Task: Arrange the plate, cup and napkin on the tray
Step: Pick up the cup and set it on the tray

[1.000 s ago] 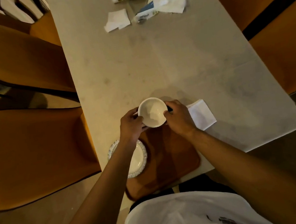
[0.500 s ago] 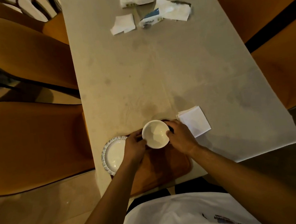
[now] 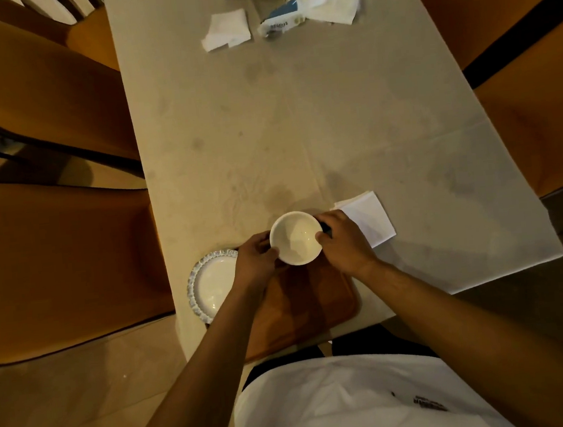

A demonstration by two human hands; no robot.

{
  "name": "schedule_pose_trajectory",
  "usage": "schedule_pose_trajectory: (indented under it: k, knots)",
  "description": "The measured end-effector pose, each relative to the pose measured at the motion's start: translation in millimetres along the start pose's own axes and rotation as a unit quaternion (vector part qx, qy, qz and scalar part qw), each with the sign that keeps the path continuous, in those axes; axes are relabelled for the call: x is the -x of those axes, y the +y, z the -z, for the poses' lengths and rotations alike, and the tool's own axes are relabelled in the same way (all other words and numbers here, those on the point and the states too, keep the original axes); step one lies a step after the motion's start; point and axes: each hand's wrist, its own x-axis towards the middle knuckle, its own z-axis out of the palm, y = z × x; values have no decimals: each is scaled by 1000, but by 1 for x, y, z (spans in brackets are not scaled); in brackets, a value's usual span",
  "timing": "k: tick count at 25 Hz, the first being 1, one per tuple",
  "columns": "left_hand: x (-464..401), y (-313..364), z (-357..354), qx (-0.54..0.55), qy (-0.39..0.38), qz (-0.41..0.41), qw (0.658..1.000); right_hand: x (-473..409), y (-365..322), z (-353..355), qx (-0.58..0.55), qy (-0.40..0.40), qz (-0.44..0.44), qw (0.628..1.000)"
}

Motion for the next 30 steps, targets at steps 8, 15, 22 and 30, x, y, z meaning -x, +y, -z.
schedule_pose_trajectory:
  k: [8, 15, 22, 30]
  knots:
    - [-7, -4, 7, 12, 6, 29, 999, 4, 12, 8, -17, -7, -33, 999]
    - [-10, 14, 7, -222, 119, -85, 964, 12, 25, 26, -92, 112, -18, 989]
    - [-17, 53, -66, -426, 1, -288, 857, 9, 62, 47, -15, 162, -125, 979]
    - [-71, 76, -148, -596, -190, -229, 746, -9, 88, 53, 13, 89, -195, 977]
